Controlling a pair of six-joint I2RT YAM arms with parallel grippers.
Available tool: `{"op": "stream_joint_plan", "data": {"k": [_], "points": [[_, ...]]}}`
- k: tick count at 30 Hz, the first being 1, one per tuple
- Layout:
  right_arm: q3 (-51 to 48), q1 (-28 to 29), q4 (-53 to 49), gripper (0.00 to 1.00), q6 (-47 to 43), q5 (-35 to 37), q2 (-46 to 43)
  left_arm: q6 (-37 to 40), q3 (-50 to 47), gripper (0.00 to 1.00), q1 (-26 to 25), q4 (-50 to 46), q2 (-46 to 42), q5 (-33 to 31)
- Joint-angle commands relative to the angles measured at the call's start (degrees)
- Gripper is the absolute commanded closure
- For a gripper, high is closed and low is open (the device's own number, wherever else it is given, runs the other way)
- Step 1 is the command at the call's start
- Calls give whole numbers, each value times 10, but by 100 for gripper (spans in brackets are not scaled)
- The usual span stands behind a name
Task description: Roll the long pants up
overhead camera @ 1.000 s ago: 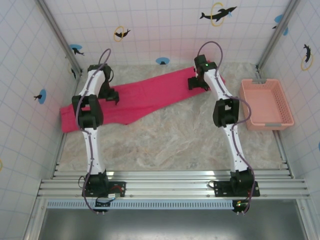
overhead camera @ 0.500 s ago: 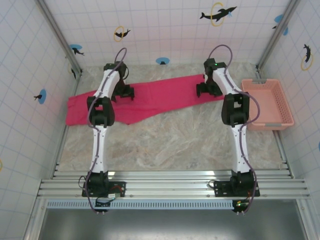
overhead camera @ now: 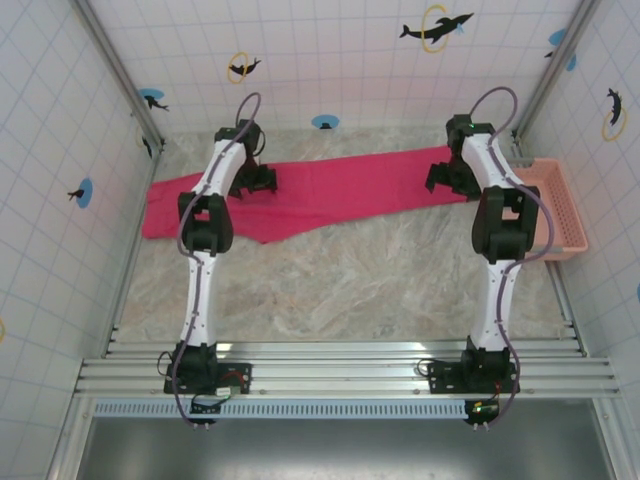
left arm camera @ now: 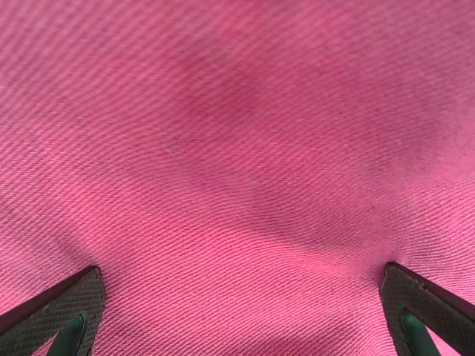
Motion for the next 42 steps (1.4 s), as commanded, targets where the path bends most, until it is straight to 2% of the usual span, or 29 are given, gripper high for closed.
{"op": "stream_joint_plan", "data": {"k": [1, 3, 8, 17, 26, 27, 29, 30, 32, 33, 34, 36, 38, 42], "points": [[-54, -4, 37, 2, 40, 7, -49, 27, -60, 3, 81, -23, 20, -13], [-78, -2, 45, 2, 51, 8, -57, 46, -80, 3, 99, -8, 7, 24], [-128, -1, 95, 2, 95, -3, -61, 48, -42, 3, 104, -34, 21, 39], [-43, 16, 110, 2, 125, 10, 21, 64, -61, 2, 106, -30, 4, 40], [6, 3, 119, 1, 172, -12, 104, 75, -76, 3, 107, -32, -20, 40], [14, 1, 119, 3, 175, -13, 109, 75, -77, 2, 106, -32, -24, 37], [27, -2, 123, 14, 176, -22, 119, 76, -79, 2, 106, -33, -29, 38], [34, -4, 126, 23, 176, -31, 124, 76, -81, 2, 106, -33, -33, 39], [46, -7, 129, 48, 178, -47, 134, 76, -83, 3, 104, -33, -37, 39], [51, -8, 130, 66, 179, -53, 138, 77, -83, 3, 101, -35, -39, 38], [54, -8, 129, 76, 177, -59, 141, 76, -83, 2, 100, -36, -41, 37], [55, -10, 129, 92, 175, -66, 141, 75, -83, 2, 93, -37, -44, 37], [49, -11, 128, 100, 167, -70, 132, 74, -81, 3, 81, -37, -46, 36], [35, -12, 147, 100, 140, -77, 91, 66, -70, 3, 51, -40, -39, 40]]}}
